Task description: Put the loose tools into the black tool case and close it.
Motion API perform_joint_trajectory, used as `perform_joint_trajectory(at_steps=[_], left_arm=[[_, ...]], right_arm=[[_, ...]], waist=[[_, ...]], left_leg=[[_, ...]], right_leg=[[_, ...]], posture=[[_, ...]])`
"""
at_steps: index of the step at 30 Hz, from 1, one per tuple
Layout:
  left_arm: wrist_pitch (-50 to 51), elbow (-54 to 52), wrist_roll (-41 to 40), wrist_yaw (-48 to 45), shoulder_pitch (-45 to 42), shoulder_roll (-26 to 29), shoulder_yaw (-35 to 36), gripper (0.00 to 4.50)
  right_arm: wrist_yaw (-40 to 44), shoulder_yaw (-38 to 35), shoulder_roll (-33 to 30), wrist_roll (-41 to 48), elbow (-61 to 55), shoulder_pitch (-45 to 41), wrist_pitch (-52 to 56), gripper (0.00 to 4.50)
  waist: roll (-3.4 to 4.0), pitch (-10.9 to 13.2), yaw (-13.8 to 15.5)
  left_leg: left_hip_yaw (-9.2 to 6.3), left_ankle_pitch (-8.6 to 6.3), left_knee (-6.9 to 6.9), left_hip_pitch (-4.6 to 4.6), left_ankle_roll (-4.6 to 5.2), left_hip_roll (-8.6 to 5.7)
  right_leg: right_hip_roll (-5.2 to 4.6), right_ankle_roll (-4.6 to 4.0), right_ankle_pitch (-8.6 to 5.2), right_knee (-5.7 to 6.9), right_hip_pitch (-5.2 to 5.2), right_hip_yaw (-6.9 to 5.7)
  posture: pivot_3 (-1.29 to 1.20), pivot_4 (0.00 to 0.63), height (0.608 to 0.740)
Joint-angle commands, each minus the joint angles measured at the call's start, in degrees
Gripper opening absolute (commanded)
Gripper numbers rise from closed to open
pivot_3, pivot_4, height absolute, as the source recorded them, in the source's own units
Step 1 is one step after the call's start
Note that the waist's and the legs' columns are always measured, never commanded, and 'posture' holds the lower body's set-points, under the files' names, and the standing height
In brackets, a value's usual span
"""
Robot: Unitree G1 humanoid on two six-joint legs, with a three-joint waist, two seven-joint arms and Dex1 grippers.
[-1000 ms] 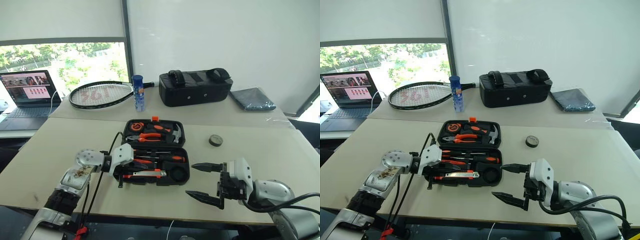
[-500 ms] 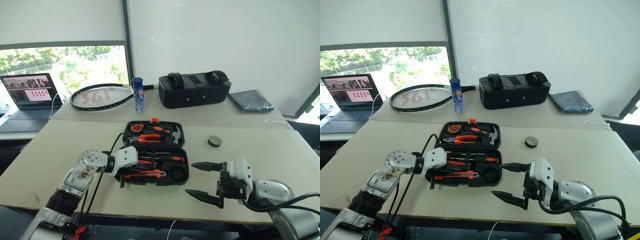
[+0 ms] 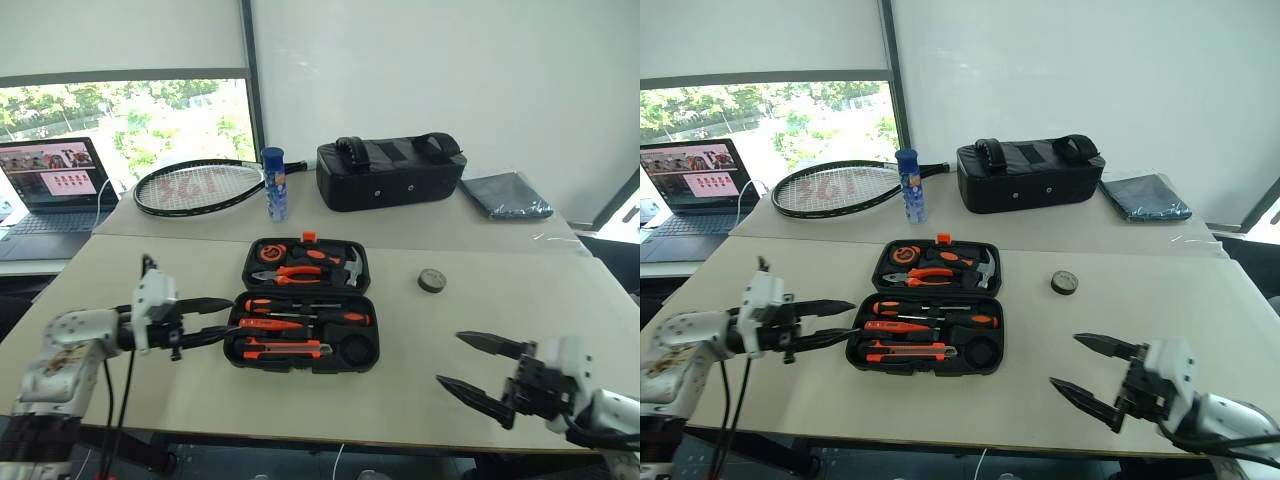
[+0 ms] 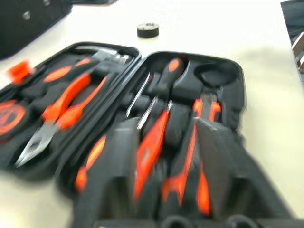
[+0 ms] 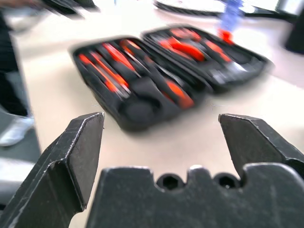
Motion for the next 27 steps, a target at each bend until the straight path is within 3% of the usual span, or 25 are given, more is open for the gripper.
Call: perform_joint_trajectory(at_steps=[1, 3, 7, 11, 13, 16, 19, 22, 27], left_arm=[[1.1, 1.5, -3.2, -2.9, 1.6, 2.6, 4.4, 3.99], [2.0, 2.5, -4.2, -2.3, 1.6, 2.7, 5.9, 4.4], [2.7, 3.2, -4.6, -1.1, 1.5, 1.4, 6.5, 4.4], [3.2, 2.4, -4.3, -0.2, 1.2, 0.2, 5.2, 4.4], [2.8, 2.8, -3.7, 1.2, 0.1, -1.2, 4.6, 4.4], [3.3, 3.3, -3.7, 3.1, -1.5, -3.1, 4.0, 4.4], [3.6, 3.2, -3.8, 5.0, -2.7, -4.9, 3.4, 4.4], [3.8, 2.7, -3.4, 6.9, -3.7, -6.4, 2.5, 4.4], [3.6, 2.2, -3.4, 8.3, -3.6, -7.2, 2.4, 4.4]], right_arm=[[0.0, -5.4, 1.0, -2.3, 3.6, 2.6, -6.7, 4.5], [-0.2, -6.3, 1.1, -3.0, 5.9, 3.8, -8.0, 4.5], [-2.7, -4.0, -1.7, -3.4, 6.4, -1.6, -4.2, 4.5], [-7.9, 2.7, -9.0, -6.8, 7.0, -14.5, 8.4, 4.5], [-10.2, 9.9, -13.1, -11.9, 10.3, -24.9, 16.9, 4.5], [-7.3, 20.6, -15.1, -16.4, 17.2, -39.6, 23.5, 4.5], [-5.6, 31.4, -12.4, -23.1, 28.9, -54.6, 30.0, 4.5], [-4.3, 39.3, -7.3, -29.3, 42.6, -66.9, 29.9, 4.5], [-5.6, 42.6, 0.7, -34.1, 62.8, -79.6, 30.1, 4.5]], waist=[[0.01, 0.0, 0.0], [0.01, 0.0, 0.1], [0.07, 0.1, -0.4], [0.14, 0.1, -1.8], [0.13, 0.2, -1.9], [0.14, 0.3, -1.9], [0.14, 0.3, -1.7], [0.14, 0.3, -1.5], [0.15, 0.3, -1.2]], left_leg=[[0.01, 0.01, 0.0, 0.07, -0.01, 0.0], [0.02, 0.03, 0.0, 0.15, -0.04, 0.02], [0.06, 0.04, 0.0, 0.22, -0.05, 0.04], [0.16, 0.04, 0.0, 0.28, -0.06, 0.05], [0.12, 0.04, 0.0, 0.29, -0.06, 0.07], [0.09, 0.05, -0.01, 0.21, -0.06, 0.08], [0.05, 0.05, -0.03, 0.02, -0.06, 0.09], [0.1, 0.05, -0.02, -0.47, -0.05, 0.01], [0.03, 0.06, 0.02, -1.06, -0.07, -0.02]], right_leg=[[0.0, 0.01, -0.01, 0.0, 0.06, 0.0], [0.01, 0.01, -0.04, 0.02, 0.1, 0.0], [0.01, 0.0, -0.04, 0.05, 0.14, 0.03], [0.04, -0.05, 0.02, 0.16, 0.11, 0.19], [0.11, -0.08, 0.03, 0.19, 0.09, 0.2], [0.14, -0.17, 0.07, 0.18, -0.02, 0.18], [0.16, -0.48, 0.24, 0.15, -0.19, 0.12], [0.06, -0.51, 0.3, 0.21, -0.74, 0.17], [-0.02, -0.53, 0.38, 0.39, -1.35, 0.05]], posture=[[0.0, 0.15, 0.74], [0.0, 0.15, 0.74], [0.0, 0.15, 0.74], [0.0, 0.15, 0.74], [0.0, 0.15, 0.74], [0.0, 0.15, 0.74], [0.0, 0.15, 0.74], [0.0, 0.15, 0.74], [0.0, 0.15, 0.74]])
